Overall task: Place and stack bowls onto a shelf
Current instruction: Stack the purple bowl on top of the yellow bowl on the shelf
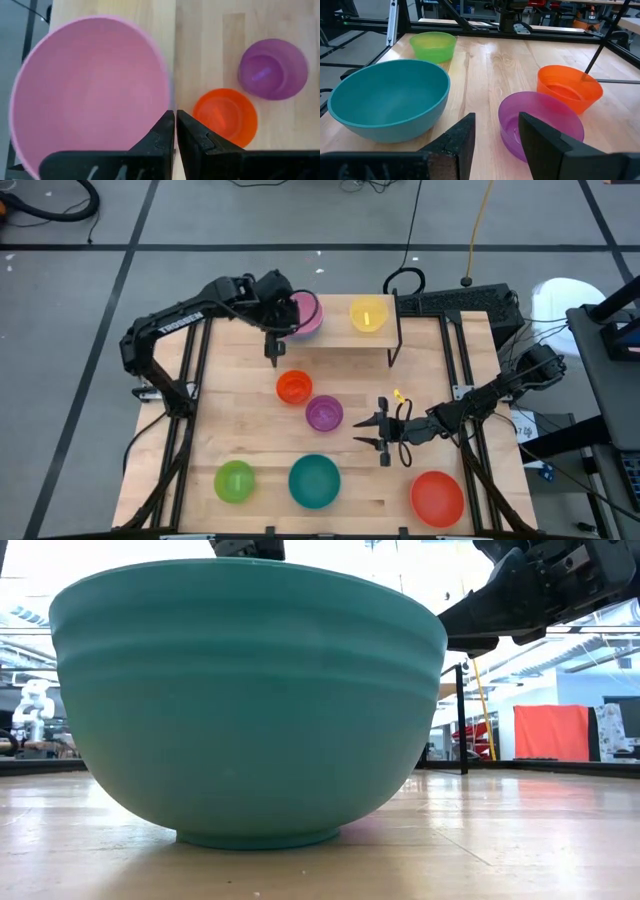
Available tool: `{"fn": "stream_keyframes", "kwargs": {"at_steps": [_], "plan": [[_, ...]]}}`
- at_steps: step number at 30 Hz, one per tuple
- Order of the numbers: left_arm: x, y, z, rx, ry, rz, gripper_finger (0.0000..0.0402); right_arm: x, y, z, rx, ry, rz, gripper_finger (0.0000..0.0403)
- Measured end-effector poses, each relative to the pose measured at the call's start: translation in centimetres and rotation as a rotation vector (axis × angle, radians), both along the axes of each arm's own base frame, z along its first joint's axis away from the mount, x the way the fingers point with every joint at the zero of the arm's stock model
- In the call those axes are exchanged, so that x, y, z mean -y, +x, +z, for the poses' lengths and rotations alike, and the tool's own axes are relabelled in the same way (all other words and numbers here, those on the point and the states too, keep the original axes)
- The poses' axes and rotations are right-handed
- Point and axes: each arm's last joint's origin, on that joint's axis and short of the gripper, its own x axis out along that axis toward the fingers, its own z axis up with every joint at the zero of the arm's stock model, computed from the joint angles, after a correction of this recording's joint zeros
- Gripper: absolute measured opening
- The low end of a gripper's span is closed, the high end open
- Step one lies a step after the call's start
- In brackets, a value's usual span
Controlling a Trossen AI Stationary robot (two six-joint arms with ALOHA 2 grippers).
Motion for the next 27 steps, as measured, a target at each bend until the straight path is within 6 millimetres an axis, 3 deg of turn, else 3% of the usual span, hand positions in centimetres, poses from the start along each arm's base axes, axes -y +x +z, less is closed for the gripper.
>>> {"fn": "stream_keyframes", "kwargs": {"at_steps": [11, 17, 22, 27], "plan": [[6.9, -3.4, 0.6, 0.264, 0.075, -0.03, 0.0021, 0.1, 0.0, -0.1, -0.009, 0.035, -0.019, 0.0141], [11.2, -4.5, -3.0, 0.401, 0.065, -0.078, 0.0021, 0.9, 1.0, 0.7, -0.011, 0.05, -0.032, 0.0141], [14.0, -5.1, -6.7, 0.465, 0.085, -0.048, 0.0021, 1.4, 3.1, 2.9, -0.142, 0.045, -0.023, 0.0141], [16.0, -5.2, -8.9, 0.541, 0.084, -0.047, 0.0021, 2.3, 4.5, 5.0, -0.252, 0.043, 0.016, 0.0141]]}}
